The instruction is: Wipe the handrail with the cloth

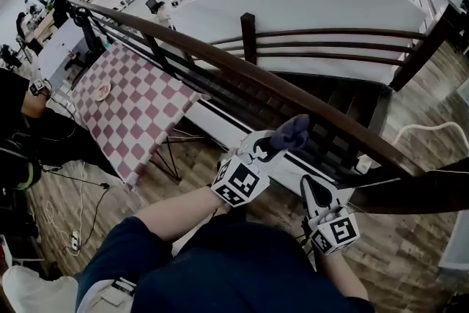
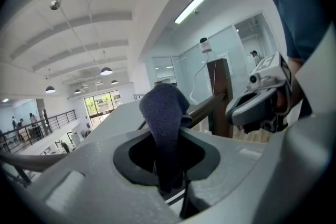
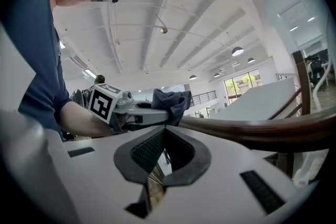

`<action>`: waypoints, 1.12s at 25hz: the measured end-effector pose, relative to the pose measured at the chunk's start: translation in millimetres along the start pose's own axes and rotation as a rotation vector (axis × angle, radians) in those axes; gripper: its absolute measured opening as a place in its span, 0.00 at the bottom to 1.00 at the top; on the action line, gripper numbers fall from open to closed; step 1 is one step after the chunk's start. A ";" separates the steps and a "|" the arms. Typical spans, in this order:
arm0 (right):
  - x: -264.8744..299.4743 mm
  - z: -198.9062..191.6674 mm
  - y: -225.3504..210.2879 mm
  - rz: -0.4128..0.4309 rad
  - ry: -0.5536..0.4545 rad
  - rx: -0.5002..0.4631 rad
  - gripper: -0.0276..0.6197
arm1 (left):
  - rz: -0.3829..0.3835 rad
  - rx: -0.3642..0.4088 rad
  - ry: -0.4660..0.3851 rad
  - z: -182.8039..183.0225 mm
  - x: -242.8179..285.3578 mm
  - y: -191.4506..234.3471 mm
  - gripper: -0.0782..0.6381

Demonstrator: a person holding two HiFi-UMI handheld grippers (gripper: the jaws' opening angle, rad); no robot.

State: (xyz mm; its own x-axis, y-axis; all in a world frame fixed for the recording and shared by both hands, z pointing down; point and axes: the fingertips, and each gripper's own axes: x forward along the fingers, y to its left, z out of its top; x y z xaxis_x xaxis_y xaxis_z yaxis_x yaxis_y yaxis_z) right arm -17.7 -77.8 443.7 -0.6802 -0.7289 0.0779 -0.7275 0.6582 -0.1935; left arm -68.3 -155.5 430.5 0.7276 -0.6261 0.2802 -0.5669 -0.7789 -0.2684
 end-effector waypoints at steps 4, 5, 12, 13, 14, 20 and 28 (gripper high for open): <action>-23.8 -7.4 0.3 0.039 0.000 0.000 0.06 | -0.033 -0.138 -0.078 18.0 -17.2 -53.3 0.21; -30.4 -6.5 3.4 0.038 -0.003 0.004 0.06 | -0.053 -0.169 -0.100 23.0 -22.5 -66.8 0.21; -63.8 10.4 30.9 -0.027 -0.039 -0.060 0.06 | -0.163 -0.324 -0.271 48.9 -53.3 -107.6 0.21; -66.5 12.4 33.9 -0.039 -0.044 -0.066 0.06 | -0.176 -0.334 -0.271 48.6 -57.0 -110.7 0.21; -68.7 14.4 35.1 -0.054 -0.049 -0.073 0.06 | -0.192 -0.337 -0.272 48.7 -59.4 -113.5 0.21; -70.6 22.5 38.9 -0.093 -0.059 -0.108 0.06 | -0.256 -0.332 -0.304 54.4 -65.9 -119.2 0.21; -68.0 25.5 45.7 -0.116 -0.058 -0.108 0.06 | -0.285 -0.334 -0.306 51.5 -75.7 -118.9 0.21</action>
State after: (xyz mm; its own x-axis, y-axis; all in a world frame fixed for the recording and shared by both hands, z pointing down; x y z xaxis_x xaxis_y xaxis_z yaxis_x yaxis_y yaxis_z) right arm -2.4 -3.0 404.6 -0.5869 -0.8088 0.0365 -0.8085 0.5831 -0.0797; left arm -36.1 -13.6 393.7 0.9217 -0.3879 0.0044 -0.3863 -0.9168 0.1010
